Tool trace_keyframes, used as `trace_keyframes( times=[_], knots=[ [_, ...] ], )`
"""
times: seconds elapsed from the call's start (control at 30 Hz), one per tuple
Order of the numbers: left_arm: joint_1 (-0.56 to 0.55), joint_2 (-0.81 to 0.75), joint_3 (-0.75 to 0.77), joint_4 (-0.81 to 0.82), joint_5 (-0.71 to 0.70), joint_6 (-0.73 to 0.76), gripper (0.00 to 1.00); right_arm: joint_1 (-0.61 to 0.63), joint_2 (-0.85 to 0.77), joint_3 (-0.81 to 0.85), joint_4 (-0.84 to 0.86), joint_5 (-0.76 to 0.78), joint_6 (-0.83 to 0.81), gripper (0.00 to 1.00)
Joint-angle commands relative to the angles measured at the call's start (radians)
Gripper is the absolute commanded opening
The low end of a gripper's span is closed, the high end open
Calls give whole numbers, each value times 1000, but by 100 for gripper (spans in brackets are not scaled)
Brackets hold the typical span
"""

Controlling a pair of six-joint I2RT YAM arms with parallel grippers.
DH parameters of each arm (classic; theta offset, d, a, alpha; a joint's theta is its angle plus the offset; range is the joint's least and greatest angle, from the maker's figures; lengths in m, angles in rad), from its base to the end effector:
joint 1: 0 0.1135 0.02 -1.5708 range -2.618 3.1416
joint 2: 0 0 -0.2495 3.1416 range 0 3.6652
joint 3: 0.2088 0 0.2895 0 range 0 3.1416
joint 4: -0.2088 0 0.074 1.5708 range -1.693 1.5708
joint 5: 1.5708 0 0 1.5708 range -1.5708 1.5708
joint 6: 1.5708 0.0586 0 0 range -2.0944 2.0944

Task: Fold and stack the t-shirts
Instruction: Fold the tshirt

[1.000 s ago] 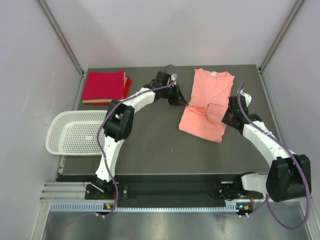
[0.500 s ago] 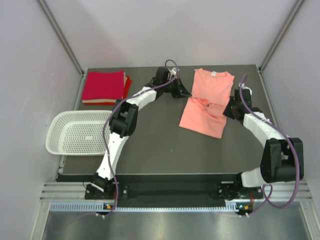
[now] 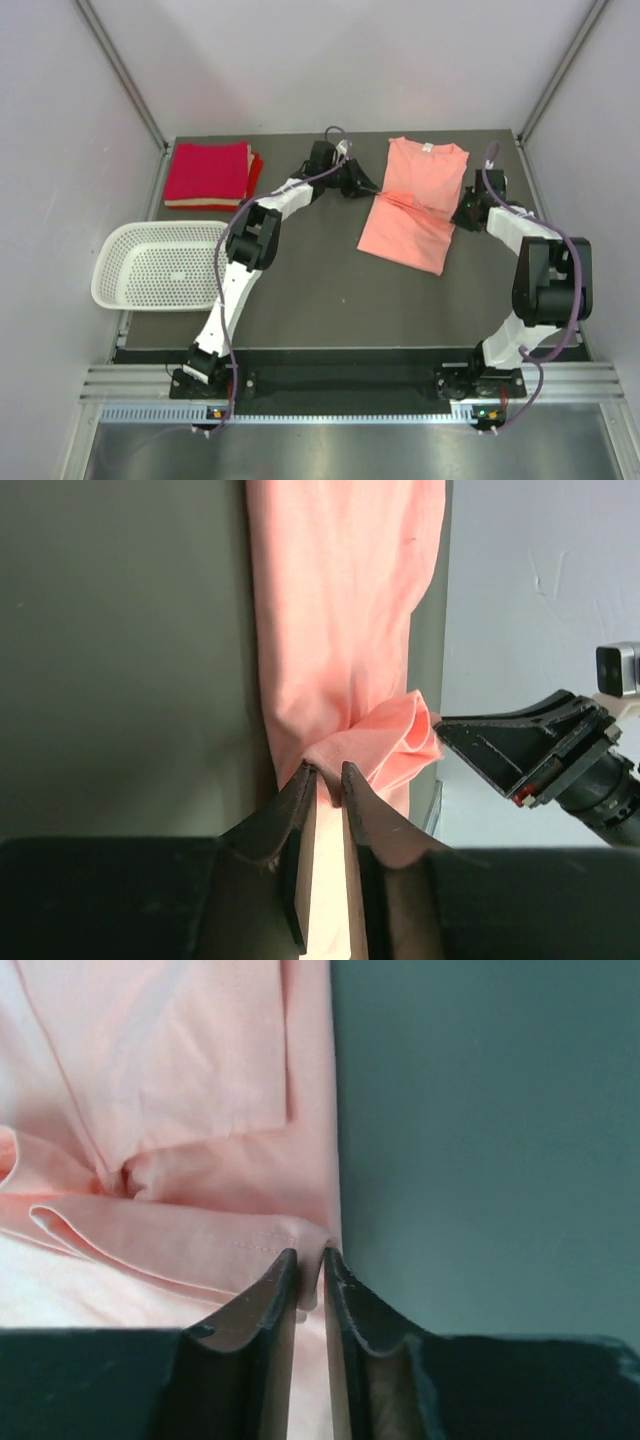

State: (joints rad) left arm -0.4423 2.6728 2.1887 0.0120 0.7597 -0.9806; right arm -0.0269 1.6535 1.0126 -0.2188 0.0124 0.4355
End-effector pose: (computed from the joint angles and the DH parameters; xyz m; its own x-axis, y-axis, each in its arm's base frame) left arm 0.5475 -0.3040 0.0946 -0.9471 -0.2180 -0.2354 0.1397 0.3803 -0.9143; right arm 0.3899 -0.0112 0.1405 -0.6719 0.4401 -0.5957 0.3512 0.8975 0.2668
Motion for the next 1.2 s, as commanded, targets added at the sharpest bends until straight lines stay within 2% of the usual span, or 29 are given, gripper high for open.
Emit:
trace_keyframes(
  times=[0.0,0.1,0.2,0.3,0.37,0.53,0.63,0.73,0.77,0.87,1.17],
  knots=[
    [11,-13,55,92,24,-12,22,-33,29,81,27,-37,-1,21],
    [30,-69,51,-3,18,78,29,-39,3,99,-14,-54,2,30],
    [50,-166,8,-185,-54,230,35,-39,-43,106,-94,-40,8,37],
    [60,-273,-102,-236,-131,339,40,-38,-99,72,-103,-58,9,39],
    [60,-333,-174,-248,-146,374,40,-34,-130,43,-102,-71,5,35],
    [45,-428,-349,-250,-112,376,38,-31,-123,18,-80,-100,-15,20],
    [21,-458,-421,-248,-96,387,38,-31,-68,29,-70,-109,-11,20],
    [-12,-478,-503,-250,-77,416,38,-31,-20,53,-92,-127,-9,24],
    [-18,-481,-535,-254,-77,431,38,-31,-17,55,-105,-135,-4,29],
    [-35,-481,-584,-256,-76,451,38,-28,-49,35,-164,-158,-3,35],
    [-75,-455,-626,-261,-103,470,36,-25,-291,-121,-258,-204,-24,41]
  ],
)
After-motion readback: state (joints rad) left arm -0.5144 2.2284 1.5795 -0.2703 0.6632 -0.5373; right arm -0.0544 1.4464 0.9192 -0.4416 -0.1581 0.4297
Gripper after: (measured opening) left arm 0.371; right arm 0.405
